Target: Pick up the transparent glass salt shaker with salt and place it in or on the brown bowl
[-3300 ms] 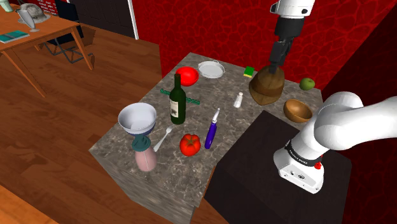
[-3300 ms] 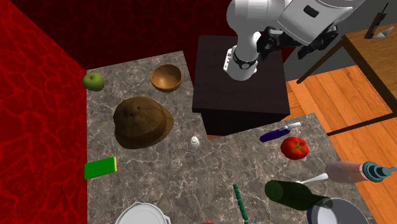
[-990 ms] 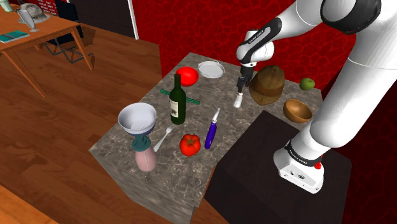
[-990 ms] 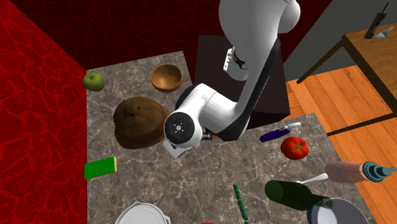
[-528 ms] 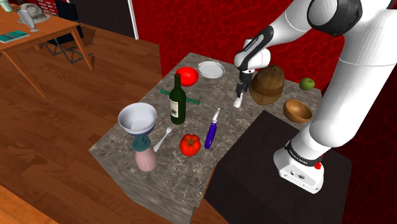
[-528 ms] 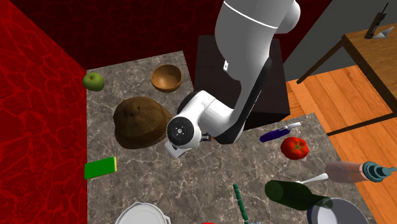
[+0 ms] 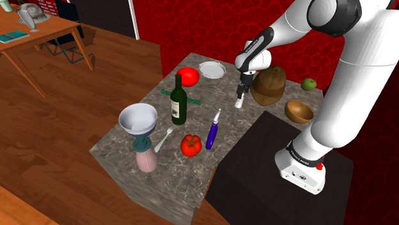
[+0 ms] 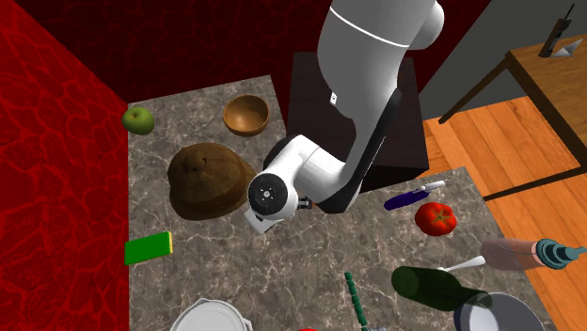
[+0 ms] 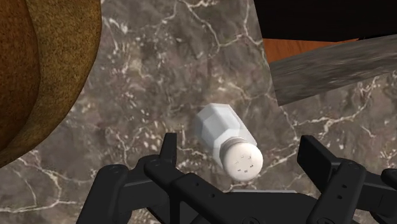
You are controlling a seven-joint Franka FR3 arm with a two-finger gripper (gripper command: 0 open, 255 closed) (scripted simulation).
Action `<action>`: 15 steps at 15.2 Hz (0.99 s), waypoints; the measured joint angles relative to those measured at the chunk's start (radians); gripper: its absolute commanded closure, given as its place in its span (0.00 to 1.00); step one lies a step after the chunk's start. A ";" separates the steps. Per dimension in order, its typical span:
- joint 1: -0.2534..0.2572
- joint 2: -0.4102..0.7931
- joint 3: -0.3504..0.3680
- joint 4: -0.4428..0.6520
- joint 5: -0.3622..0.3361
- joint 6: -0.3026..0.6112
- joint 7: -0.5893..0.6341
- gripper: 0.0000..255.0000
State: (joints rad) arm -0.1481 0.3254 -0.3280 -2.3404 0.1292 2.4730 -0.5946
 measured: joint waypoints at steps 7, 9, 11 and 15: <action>0.000 -0.003 0.000 0.001 0.000 0.000 0.000 1.00; 0.000 -0.003 0.000 0.001 0.000 0.000 0.000 1.00; 0.002 -0.009 -0.002 0.000 -0.004 -0.006 0.003 1.00; 0.010 -0.051 -0.014 -0.001 -0.027 -0.046 0.019 1.00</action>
State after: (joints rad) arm -0.1378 0.2745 -0.3421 -2.3416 0.1021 2.4266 -0.5759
